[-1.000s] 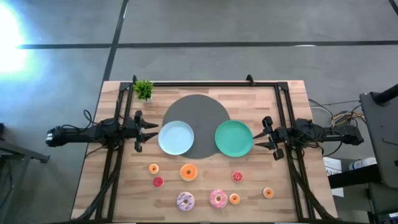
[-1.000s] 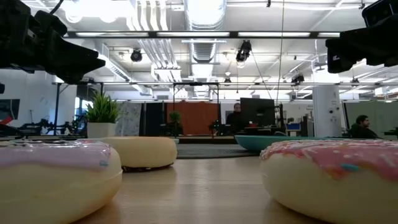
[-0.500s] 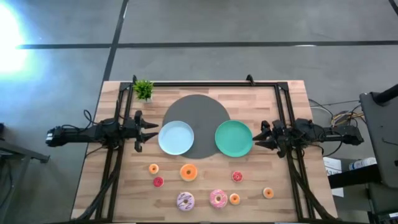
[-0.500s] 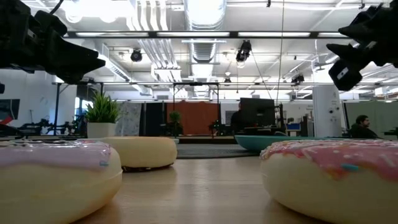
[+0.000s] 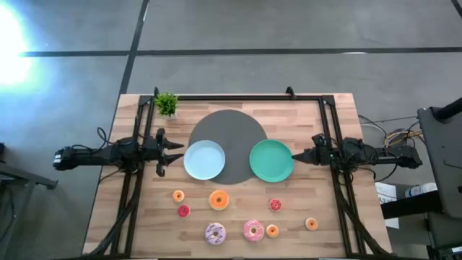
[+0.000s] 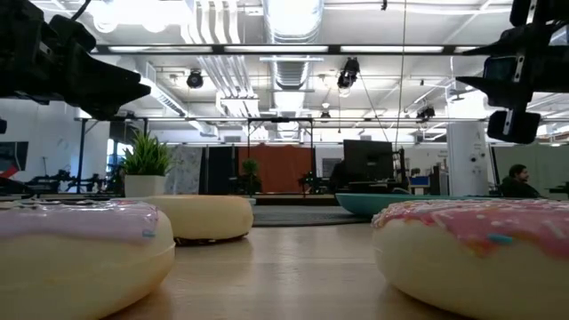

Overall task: Pick & Place donuts
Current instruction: Put the bottom right small orange donut on the light blue plate

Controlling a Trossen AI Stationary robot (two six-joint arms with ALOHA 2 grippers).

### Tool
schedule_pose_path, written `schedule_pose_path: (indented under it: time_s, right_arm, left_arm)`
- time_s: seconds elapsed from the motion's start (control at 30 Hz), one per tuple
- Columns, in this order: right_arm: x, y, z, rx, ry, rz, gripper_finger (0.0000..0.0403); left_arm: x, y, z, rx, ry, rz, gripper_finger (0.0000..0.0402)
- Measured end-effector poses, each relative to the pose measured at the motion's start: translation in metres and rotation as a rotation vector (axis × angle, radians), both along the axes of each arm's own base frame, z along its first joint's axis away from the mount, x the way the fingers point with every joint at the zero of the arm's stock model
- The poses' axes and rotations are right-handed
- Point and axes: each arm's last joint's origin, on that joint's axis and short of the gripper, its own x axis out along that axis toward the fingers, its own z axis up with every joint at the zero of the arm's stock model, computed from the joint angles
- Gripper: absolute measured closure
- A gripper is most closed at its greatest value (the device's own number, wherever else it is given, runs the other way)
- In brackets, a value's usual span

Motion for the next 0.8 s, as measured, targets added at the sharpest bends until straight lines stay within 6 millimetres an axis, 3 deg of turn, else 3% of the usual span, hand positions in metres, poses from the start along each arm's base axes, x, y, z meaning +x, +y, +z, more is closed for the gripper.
schedule_pose_path:
  time_s: [0.13,0.33,0.57,0.8]
  right_arm:
    - [0.000,0.000,-0.001,0.079,0.016,-0.008,0.0277]
    - [0.004,-0.002,-0.005,0.022,0.102,-0.103,0.0277]
    - [0.012,0.004,0.014,-0.131,0.448,-0.027,0.0278]
    - [0.029,0.007,0.029,-0.420,0.805,0.095,0.0278]
  left_arm:
    - [0.000,0.000,0.000,0.000,0.000,0.000,0.0255]
    - [0.000,0.000,0.000,0.000,0.000,0.000,0.0255]
    - [0.000,0.000,0.000,0.000,0.000,0.000,0.0255]
    - [0.000,0.000,0.000,0.000,0.000,0.000,0.0255]
